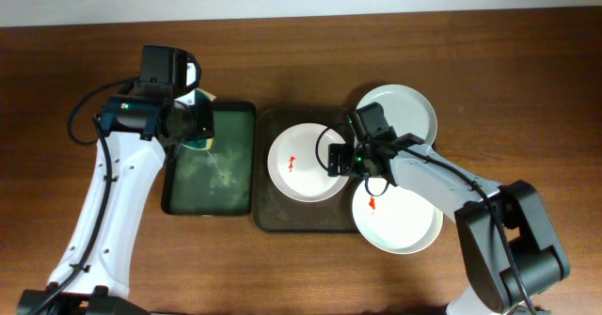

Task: Clean dirty plates on tray and stack at the side
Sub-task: 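Lift the sponge with the left gripper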

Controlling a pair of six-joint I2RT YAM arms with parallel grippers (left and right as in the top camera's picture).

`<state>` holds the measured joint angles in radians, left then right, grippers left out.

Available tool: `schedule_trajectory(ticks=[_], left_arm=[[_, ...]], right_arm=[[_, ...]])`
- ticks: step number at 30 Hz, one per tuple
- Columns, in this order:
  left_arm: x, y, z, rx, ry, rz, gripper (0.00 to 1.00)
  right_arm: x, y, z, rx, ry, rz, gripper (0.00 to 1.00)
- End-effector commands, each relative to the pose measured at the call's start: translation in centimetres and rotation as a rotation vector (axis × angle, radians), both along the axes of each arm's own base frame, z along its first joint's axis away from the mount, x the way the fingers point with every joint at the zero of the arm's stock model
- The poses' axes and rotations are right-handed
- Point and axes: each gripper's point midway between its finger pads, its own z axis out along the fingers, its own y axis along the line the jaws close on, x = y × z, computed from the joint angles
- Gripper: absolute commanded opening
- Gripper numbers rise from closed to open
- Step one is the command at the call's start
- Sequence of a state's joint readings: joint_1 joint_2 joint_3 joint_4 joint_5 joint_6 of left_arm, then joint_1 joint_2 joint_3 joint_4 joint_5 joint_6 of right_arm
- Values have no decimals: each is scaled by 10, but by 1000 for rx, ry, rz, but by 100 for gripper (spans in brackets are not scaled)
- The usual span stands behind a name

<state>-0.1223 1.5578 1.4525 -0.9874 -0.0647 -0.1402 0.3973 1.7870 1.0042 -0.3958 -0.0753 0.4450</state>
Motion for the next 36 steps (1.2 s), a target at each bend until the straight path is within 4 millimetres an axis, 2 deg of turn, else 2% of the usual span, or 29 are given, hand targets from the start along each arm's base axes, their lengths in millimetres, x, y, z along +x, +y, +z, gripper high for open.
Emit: schedule_trajectory(ticks=[1,4,7,9,13,20,23,26,32,34,36], left_arm=[[-1,-2,6,-16,-16,5,0],[-1,-2,6,-16,-16,5,0],[-1,-2,6,-16,-16,5,0],[-1,-2,6,-16,-16,5,0],[-1,-2,6,-16,-16,5,0],[-1,-5,6,-27,-16,-1,0],[-1,-5,7,-27,-17,-1,0],[0,-5,7,-27,-18,-1,0],[0,-7,4,-40,-10,-8,0],[2,-18,-2,-94,11,-37,0],[3,-21,-10,-104,34,-42,0]], right_arm=[[4,3,2,-1,-9,4,99],[4,3,2,-1,-10,4,61],[4,3,2,-1,-9,4,38],[4,3,2,-1,-10,4,31],[4,3,2,-1,-9,3,28],[4,3,2,-1,-9,4,12],[4,3,2,-1,-8,3,10],[4,3,2,2,-6,-4,4],[3,4,2,5,-4,-2,4],[2,6,2,18,0,4,4],[2,8,3,27,1,8,4]])
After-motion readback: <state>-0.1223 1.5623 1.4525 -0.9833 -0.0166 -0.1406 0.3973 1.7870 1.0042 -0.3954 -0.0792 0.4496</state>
